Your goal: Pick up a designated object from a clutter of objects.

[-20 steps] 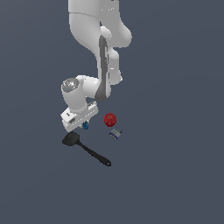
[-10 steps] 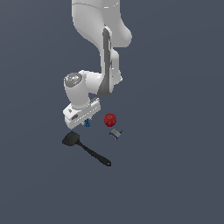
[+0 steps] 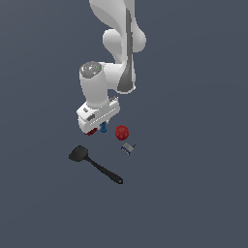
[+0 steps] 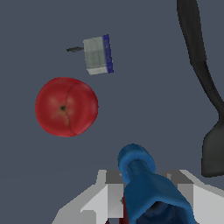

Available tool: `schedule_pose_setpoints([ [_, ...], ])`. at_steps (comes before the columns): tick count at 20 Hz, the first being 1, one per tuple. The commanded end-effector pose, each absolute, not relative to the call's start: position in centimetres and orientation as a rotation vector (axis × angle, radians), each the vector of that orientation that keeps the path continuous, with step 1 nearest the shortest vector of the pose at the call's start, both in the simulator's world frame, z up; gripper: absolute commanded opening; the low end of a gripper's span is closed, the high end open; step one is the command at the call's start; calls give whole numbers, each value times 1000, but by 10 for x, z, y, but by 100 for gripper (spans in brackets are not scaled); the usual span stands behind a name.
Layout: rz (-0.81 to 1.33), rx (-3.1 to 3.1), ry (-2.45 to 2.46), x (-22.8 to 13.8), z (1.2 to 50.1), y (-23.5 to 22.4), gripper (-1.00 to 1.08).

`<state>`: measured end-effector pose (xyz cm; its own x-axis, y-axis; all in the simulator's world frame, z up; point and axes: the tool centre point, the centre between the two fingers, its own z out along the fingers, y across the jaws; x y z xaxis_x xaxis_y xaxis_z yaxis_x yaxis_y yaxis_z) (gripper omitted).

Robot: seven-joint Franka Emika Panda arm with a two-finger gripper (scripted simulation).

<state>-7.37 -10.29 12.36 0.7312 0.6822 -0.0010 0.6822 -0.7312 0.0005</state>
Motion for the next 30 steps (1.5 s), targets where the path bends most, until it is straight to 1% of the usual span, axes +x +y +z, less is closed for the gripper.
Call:
schedule_pose_setpoints([
  [1, -1, 2921, 1151, -78, 143, -89, -100],
  [23, -3, 2919, 1152, -115, 336, 50, -100],
  [30, -2, 2921, 1153, -122, 386, 86, -100],
])
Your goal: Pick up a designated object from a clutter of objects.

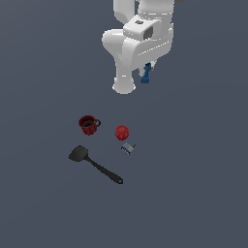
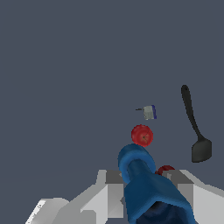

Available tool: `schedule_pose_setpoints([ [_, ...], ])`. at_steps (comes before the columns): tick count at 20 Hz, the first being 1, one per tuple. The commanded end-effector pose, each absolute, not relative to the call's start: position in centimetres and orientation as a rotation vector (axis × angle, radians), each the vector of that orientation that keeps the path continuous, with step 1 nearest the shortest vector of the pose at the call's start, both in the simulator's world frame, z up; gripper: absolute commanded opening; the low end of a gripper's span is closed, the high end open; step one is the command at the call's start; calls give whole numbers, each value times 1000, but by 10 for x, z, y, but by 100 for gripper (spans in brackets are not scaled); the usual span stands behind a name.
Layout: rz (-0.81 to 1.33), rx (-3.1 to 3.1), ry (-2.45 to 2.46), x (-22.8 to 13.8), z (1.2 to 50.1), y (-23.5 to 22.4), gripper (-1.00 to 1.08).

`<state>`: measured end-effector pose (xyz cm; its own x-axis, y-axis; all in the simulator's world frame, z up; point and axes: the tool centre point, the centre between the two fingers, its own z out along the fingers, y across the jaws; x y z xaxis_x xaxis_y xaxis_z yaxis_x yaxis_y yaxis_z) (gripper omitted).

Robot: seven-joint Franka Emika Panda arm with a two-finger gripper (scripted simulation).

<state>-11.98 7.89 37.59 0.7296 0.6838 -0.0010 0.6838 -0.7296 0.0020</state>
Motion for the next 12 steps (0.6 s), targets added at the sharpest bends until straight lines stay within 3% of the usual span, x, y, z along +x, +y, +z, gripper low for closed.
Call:
schedule_pose_setpoints([
  [1, -2, 2921, 1153, -122, 391, 90, -100],
  [12, -1, 2922, 1153, -123, 419, 110, -100],
])
